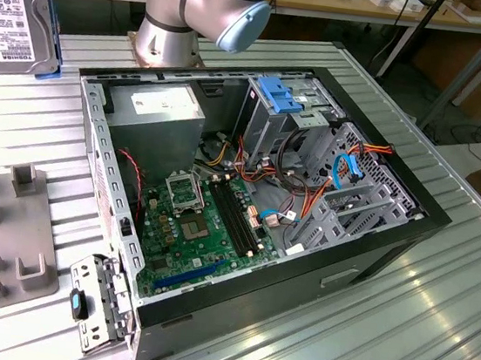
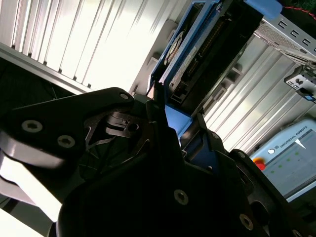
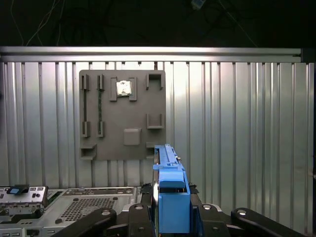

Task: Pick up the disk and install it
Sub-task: 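Pick up the disk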

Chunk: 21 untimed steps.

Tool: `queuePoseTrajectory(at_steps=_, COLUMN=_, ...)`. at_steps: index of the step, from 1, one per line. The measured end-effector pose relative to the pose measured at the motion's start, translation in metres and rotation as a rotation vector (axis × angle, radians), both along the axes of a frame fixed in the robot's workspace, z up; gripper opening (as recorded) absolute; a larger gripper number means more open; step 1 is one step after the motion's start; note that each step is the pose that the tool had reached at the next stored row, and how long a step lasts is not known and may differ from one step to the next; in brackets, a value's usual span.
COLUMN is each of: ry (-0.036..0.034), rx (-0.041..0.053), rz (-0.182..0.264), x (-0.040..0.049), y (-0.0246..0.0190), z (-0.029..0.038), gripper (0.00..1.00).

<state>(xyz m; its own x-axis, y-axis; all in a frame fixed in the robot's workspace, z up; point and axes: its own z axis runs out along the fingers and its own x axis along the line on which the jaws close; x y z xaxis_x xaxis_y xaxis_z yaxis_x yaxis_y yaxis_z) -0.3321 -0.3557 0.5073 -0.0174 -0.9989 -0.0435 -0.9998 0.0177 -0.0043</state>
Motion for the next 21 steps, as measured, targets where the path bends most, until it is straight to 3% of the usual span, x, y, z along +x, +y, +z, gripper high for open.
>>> queuePoseTrajectory(at_steps=14, ry=-0.0001, rx=0.0001, rz=0.0, x=0.0053, y=0.0, z=-0.0001, gripper=0.37)
queuePoseTrajectory(at_steps=21, ry=0.0, rx=0.0001, rz=0.0, x=0.0129, y=0.0, z=0.0, gripper=0.37)
